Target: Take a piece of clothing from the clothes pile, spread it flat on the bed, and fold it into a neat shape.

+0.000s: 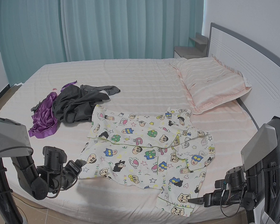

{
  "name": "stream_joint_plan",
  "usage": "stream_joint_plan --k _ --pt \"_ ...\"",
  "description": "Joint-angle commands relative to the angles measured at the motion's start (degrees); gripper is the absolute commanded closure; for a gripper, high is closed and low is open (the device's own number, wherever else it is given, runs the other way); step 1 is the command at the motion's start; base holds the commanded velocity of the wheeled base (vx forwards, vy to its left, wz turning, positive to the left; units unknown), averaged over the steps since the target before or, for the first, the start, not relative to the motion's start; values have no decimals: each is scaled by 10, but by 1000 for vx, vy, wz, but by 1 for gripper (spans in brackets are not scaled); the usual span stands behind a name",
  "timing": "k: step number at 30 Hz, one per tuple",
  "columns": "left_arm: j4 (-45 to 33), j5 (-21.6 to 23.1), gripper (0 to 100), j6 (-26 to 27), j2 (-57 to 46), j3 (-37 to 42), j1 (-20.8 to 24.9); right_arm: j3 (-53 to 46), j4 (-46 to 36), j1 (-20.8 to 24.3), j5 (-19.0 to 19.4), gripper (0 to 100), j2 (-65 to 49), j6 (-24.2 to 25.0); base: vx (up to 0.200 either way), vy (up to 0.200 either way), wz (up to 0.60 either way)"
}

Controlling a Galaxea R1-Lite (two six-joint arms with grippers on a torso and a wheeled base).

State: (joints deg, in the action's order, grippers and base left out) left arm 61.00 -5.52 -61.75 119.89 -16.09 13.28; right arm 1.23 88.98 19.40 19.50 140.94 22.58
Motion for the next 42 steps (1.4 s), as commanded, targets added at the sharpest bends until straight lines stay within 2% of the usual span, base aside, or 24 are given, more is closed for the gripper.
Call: stream_joint_plan --k 1,4,6,17,18,25,30,36,42 --pt "1 0 0 0 1 -1 0 22 8 28 -18 0 2 23 0 0 0" --pt "2 0 0 0 1 -1 0 46 8 42 -49 0 2 51 0 0 0" --pt "2 0 0 0 1 -2 0 54 8 50 -56 0 2 63 0 0 0" --pt "2 0 0 0 5 -3 0 62 8 81 -66 0 0 85 0 0 0" --pt "2 -1 0 0 5 -3 0 62 8 83 -74 100 1 85 0 0 0" --pt "2 -1 0 0 6 -3 -2 67 8 104 -133 100 28 80 0 0 0" --pt "2 -1 0 0 6 -3 -2 40 8 92 -129 100 13 62 0 0 0" --pt "2 -1 0 0 6 -3 -2 -1 8 45 -90 100 -12 -3 0 0 0" --pt "2 -1 0 0 6 -3 -2 -12 1 21 -85 100 -30 -29 0 0 0"
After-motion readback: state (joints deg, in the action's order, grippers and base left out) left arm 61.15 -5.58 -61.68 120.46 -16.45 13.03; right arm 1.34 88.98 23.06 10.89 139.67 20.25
